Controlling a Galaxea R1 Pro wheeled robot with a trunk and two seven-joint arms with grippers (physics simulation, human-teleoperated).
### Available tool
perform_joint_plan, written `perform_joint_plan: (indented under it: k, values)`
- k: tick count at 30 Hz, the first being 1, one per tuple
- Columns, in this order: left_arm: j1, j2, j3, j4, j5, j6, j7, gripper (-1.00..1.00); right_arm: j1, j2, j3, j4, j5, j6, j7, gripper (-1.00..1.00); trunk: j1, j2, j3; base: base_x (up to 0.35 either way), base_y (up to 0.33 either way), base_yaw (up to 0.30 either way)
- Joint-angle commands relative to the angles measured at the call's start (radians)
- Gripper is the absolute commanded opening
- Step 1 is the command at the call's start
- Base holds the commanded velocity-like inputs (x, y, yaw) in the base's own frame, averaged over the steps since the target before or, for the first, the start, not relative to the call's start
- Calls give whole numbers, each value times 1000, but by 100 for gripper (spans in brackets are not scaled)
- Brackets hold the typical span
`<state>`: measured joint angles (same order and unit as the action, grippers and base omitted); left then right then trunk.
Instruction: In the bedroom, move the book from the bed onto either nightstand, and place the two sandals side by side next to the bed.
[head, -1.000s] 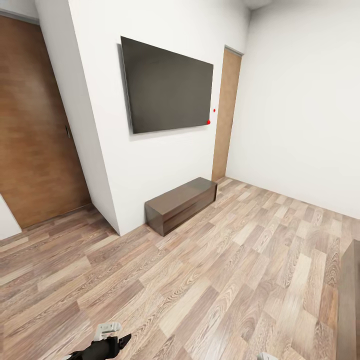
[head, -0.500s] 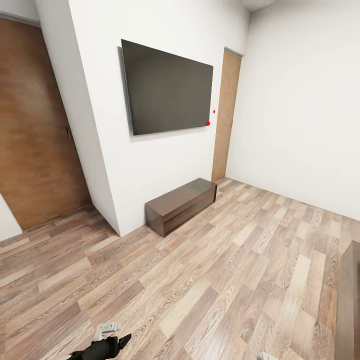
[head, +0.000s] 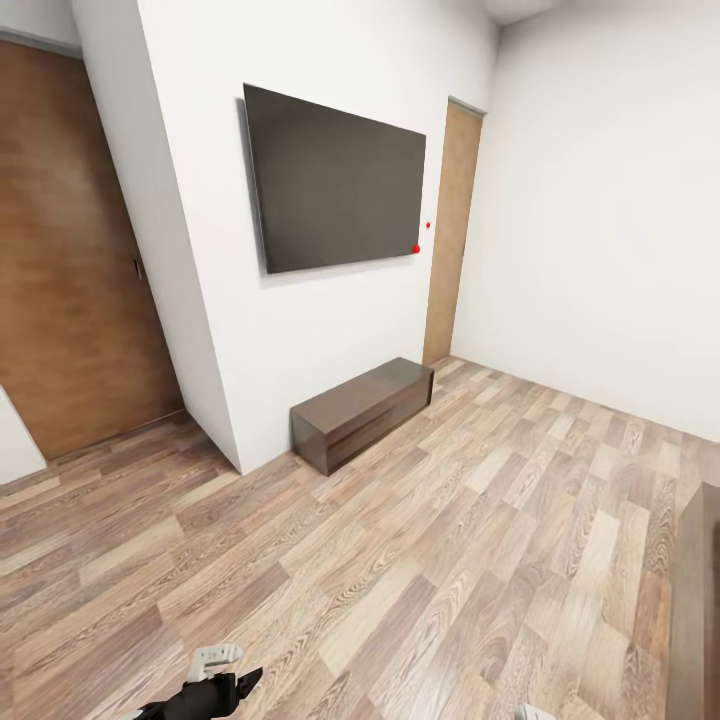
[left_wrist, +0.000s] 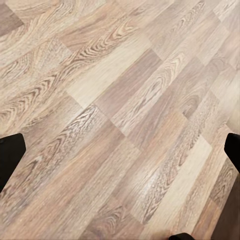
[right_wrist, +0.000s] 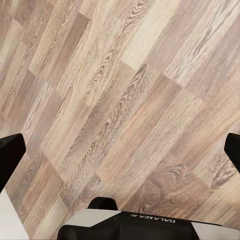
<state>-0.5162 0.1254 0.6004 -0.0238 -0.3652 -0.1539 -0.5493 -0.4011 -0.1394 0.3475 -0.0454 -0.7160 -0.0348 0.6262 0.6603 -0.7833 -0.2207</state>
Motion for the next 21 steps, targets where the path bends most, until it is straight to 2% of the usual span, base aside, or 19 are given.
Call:
perform_joint_plan:
  k: [1,21]
  values:
    - [-1,0,7,1,-10,-6,-1,100,-1,-1,8,1,-7,-4,3,100,-4,6,2,0,0,0]
    - [-1,0,7,1,-11,-6,-1,100,-1,-1,8,1,-7,-4,3,100,-80,146,64,0,0,0]
